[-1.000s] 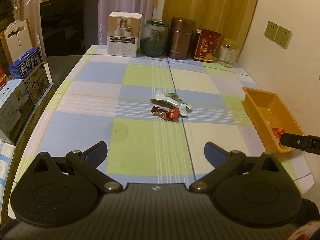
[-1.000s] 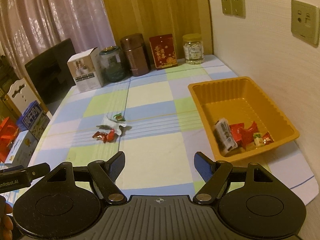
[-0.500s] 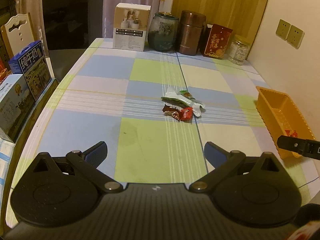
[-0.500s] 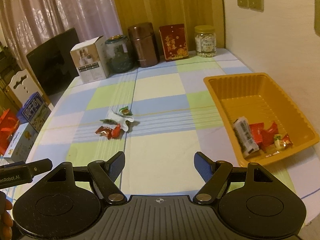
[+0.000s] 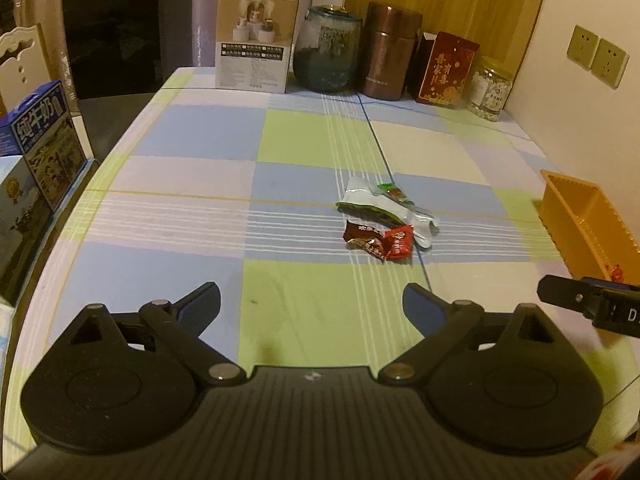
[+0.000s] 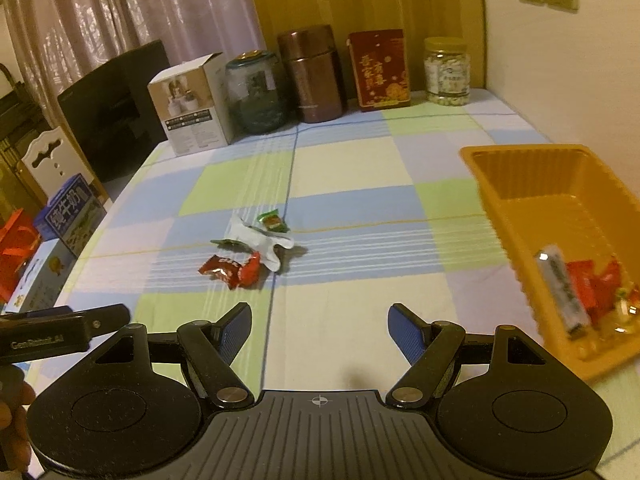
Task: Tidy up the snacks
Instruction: 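Withdraw both open tools from the tray back over the remaining snacks, then grasp the small red candy packet with the right tool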
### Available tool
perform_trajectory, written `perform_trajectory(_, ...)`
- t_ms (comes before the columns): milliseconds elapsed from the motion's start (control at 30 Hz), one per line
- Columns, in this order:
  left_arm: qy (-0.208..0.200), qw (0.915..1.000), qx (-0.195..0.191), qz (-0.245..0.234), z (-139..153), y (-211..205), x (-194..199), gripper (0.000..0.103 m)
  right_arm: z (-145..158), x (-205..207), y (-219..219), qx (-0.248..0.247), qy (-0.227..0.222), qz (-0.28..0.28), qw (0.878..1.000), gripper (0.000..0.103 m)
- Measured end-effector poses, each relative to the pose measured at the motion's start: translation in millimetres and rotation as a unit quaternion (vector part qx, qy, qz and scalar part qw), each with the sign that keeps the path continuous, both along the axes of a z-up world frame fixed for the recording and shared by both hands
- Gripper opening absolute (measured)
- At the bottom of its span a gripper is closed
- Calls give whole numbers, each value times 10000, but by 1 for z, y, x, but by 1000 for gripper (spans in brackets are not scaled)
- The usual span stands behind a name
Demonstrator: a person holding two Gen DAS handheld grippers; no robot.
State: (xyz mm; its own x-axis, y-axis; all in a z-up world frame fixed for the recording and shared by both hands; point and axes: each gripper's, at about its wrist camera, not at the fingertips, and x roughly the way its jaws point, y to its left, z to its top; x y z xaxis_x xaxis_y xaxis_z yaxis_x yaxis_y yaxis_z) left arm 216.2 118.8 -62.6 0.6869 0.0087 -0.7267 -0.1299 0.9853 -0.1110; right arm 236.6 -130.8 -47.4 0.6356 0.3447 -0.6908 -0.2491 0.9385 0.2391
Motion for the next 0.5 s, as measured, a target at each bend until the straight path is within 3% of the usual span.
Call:
perform_trajectory(167,27,9997,151,-188,-14,6,19,93,-14,19,20,2,-31,193,9998,75)
perform_trajectory(233,28,9996,164,-238,-20,10,27,92,-19,26,30,33,-59,280,9996,60)
perform_trajectory(500,-86,9995,9,-306,-39,20,51,83,-43,61,63,123,-124,552,9983,44)
